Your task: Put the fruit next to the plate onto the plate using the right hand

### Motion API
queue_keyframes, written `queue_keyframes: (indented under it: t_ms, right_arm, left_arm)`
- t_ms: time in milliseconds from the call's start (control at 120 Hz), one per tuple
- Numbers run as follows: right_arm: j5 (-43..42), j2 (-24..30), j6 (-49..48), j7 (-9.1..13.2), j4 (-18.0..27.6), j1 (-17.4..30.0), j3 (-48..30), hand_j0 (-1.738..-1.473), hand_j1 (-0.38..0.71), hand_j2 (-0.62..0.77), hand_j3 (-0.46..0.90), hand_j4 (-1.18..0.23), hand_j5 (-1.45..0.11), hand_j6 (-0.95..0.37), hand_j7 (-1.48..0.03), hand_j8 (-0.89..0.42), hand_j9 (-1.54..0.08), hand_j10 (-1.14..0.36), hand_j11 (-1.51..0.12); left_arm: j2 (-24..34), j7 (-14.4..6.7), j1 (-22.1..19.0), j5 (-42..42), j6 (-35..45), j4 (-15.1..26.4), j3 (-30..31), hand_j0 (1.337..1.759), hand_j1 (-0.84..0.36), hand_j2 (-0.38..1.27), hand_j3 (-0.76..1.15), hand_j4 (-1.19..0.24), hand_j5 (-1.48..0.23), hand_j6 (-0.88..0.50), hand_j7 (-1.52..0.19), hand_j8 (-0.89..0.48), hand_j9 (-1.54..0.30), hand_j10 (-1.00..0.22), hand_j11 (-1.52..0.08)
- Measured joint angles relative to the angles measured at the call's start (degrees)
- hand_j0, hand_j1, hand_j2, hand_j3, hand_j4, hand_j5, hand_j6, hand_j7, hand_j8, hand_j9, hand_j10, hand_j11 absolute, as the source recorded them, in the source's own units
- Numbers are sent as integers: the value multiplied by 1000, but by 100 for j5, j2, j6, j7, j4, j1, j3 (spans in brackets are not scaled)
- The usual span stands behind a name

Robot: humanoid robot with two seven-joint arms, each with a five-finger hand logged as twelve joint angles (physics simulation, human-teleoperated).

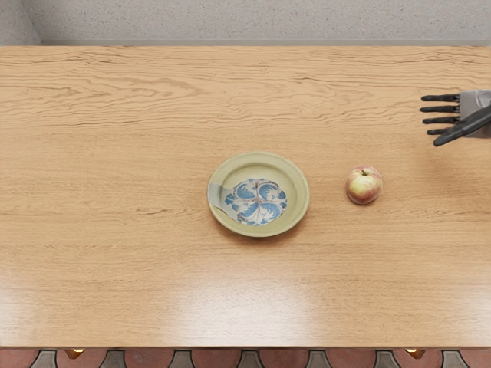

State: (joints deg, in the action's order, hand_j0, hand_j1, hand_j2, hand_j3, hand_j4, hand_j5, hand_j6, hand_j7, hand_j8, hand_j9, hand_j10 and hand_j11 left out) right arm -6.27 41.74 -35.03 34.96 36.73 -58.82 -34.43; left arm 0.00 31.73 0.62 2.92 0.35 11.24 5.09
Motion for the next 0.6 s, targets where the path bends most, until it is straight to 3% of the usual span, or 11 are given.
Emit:
queue_keyframes:
  t_ms: [267, 500, 600]
  right_arm:
    - [513, 50, -1, 4, 54, -187, 26, -1658, -349, 0, 0, 0, 0, 2, 0, 2, 0, 1, 0]
    - [-743, 342, 0, 4, 1658, -607, 238, -1658, -349, 0, 0, -1, 0, 0, -1, 0, 0, 0, 0]
    - [-1024, 443, 0, 4, 2036, -668, 177, -1658, -342, -2, 0, -7, -8, -7, -8, -6, -8, -6, -8]
  left_arm:
    - [0, 0, 5, -1, 0, 0, 0, 1658, 337, 2, 0, -10, -13, -10, -13, -10, -13, -10, -13]
    - [0, 0, 0, 0, 0, 0, 0, 1658, 337, 2, 0, -10, -13, -10, -13, -10, -13, -10, -13]
    - [0, 0, 1, 0, 0, 0, 0, 1658, 337, 2, 0, -10, -13, -10, -13, -10, -13, -10, -13]
